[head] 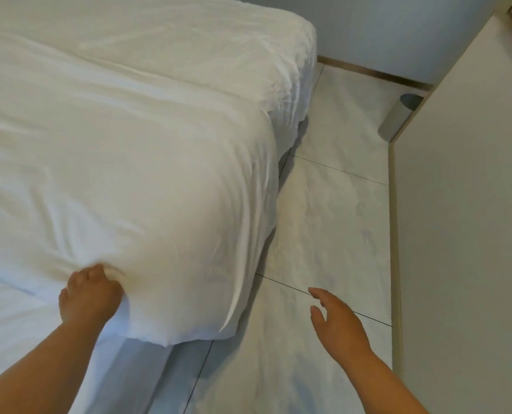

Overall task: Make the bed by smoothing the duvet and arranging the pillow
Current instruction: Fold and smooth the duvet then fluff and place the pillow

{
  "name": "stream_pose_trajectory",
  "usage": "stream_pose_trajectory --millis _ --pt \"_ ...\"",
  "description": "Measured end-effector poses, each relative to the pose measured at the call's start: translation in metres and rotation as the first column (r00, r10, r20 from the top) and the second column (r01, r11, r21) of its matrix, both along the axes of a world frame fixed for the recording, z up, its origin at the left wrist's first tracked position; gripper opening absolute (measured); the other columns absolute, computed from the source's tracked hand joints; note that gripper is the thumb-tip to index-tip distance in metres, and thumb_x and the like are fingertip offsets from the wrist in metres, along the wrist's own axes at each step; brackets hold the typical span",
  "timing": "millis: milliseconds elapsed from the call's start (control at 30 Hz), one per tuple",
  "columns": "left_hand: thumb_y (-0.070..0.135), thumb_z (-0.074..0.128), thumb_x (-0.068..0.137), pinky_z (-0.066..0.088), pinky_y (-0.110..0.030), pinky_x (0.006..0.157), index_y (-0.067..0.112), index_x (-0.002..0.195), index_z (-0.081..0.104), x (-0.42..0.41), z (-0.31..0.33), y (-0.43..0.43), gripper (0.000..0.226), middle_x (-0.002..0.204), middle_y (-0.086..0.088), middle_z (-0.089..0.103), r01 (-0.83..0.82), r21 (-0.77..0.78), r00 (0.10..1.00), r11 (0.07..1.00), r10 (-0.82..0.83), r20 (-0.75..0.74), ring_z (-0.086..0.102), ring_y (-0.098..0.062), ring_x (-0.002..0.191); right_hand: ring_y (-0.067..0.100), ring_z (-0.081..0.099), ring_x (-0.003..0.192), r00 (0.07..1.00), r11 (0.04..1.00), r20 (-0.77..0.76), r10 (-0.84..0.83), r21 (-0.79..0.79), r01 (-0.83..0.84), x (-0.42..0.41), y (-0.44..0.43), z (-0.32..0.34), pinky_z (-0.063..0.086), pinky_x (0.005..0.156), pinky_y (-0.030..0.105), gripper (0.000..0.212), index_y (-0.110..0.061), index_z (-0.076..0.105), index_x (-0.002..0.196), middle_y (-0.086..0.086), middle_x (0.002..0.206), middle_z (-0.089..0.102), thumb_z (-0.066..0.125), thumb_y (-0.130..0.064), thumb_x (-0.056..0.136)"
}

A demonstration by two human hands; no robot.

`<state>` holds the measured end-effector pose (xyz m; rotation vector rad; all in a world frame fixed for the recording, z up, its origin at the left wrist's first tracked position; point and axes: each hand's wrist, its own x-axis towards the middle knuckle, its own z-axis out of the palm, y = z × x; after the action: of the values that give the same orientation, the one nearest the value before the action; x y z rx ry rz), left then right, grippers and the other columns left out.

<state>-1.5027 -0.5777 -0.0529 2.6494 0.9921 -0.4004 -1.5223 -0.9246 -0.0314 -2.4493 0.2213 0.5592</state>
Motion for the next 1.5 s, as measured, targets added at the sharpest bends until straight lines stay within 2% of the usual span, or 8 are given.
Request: stream_pose_trajectory --millis 233,400,567,733,900,1067,1333,1500 --pt "0.007 0.047 0.091 0.035 -0.045 0.097 0.001 0.122 0.057 0.062 0.014 -0.042 0.033 0.138 -0.018 0.045 -0.033 -0.115 0.971 0.993 0.059 0.23 0.043 -0.039 0.122 0.011 0.044 0.126 0.989 0.988 0.027 0.146 -0.062 -0.144 0.112 -0.025 0.034 0.035 0.101 0.019 0.037 -0.021 0.042 0.134 -0.005 0.138 0.048 0.04 -0.02 0.098" --pt "0.012 0.045 0.094 0.037 -0.04 0.096 0.003 0.125 0.054 0.174 0.021 -0.069 0.034 0.137 -0.014 0.048 0.03 -0.176 0.949 0.984 0.028 0.315 0.047 -0.034 0.121 0.011 0.047 0.12 0.978 0.977 0.07 0.198 -0.095 -0.191 0.24 -0.034 0.066 0.035 0.093 0.016 0.036 -0.021 0.043 0.133 -0.003 0.132 0.051 0.041 -0.019 0.097" --pt "0.018 0.041 0.096 0.034 -0.034 0.1 0.008 0.13 0.05 0.296 0.04 -0.096 0.037 0.139 -0.009 0.047 0.09 -0.179 0.958 0.98 -0.036 0.284 0.045 -0.027 0.125 0.014 0.05 0.118 0.975 0.977 0.1 0.198 -0.099 -0.188 0.373 -0.036 0.1 0.04 0.093 0.02 0.034 -0.017 0.046 0.131 0.0 0.128 0.055 0.041 -0.017 0.097" --pt "0.023 0.042 0.096 0.034 -0.03 0.102 0.014 0.134 0.045 0.409 0.063 -0.127 0.039 0.14 -0.005 0.046 0.107 -0.212 0.966 0.971 -0.052 0.252 0.042 -0.022 0.128 0.018 0.054 0.106 0.985 0.986 0.077 0.156 -0.073 -0.15 0.5 -0.059 0.114 0.04 0.081 0.024 0.034 -0.016 0.046 0.129 -0.004 0.1 0.054 0.043 -0.018 0.095" --pt "0.025 0.041 0.095 0.039 -0.026 0.096 0.02 0.128 0.051 0.513 0.065 -0.166 0.034 0.134 0.0 0.053 0.092 -0.245 0.984 0.965 -0.051 0.172 0.05 -0.018 0.12 0.017 0.052 0.082 0.991 0.993 0.073 0.116 0.011 -0.117 0.637 -0.101 0.115 0.039 0.073 0.024 0.032 -0.011 0.05 0.125 0.004 0.092 0.056 0.044 -0.012 0.094" --pt "0.026 0.039 0.096 0.043 -0.022 0.085 0.024 0.121 0.054 0.629 0.081 -0.211 0.03 0.125 0.005 0.059 0.026 -0.289 0.996 0.957 0.0 0.087 0.058 -0.013 0.108 0.016 0.051 0.09 0.99 0.982 0.094 0.105 0.146 -0.118 0.804 -0.132 0.132 0.035 0.078 0.023 0.03 -0.009 0.053 0.122 0.006 0.101 0.057 0.046 -0.011 0.093" --pt "0.024 0.044 0.095 0.039 -0.022 0.076 0.021 0.115 0.06 0.831 0.112 -0.229 0.026 0.115 0.002 0.064 -0.104 -0.291 0.954 0.951 0.178 0.241 0.058 -0.016 0.107 0.023 0.054 0.1 0.984 0.967 0.078 0.16 0.19 -0.172 1.053 -0.104 0.133 0.036 0.082 0.025 0.028 -0.004 0.057 0.116 0.016 0.12 0.061 0.045 -0.006 0.09" --pt "0.024 0.043 0.095 0.037 -0.021 0.077 0.024 0.114 0.06 0.957 0.121 -0.223 0.026 0.117 0.006 0.063 -0.086 -0.291 0.958 0.953 0.16 0.239 0.056 -0.013 0.109 0.023 0.053 0.095 0.98 0.956 0.058 0.191 0.215 -0.2 1.184 -0.083 0.126 0.035 0.08 0.025 0.029 -0.005 0.057 0.116 0.015 0.118 0.06 0.045 -0.005 0.09"
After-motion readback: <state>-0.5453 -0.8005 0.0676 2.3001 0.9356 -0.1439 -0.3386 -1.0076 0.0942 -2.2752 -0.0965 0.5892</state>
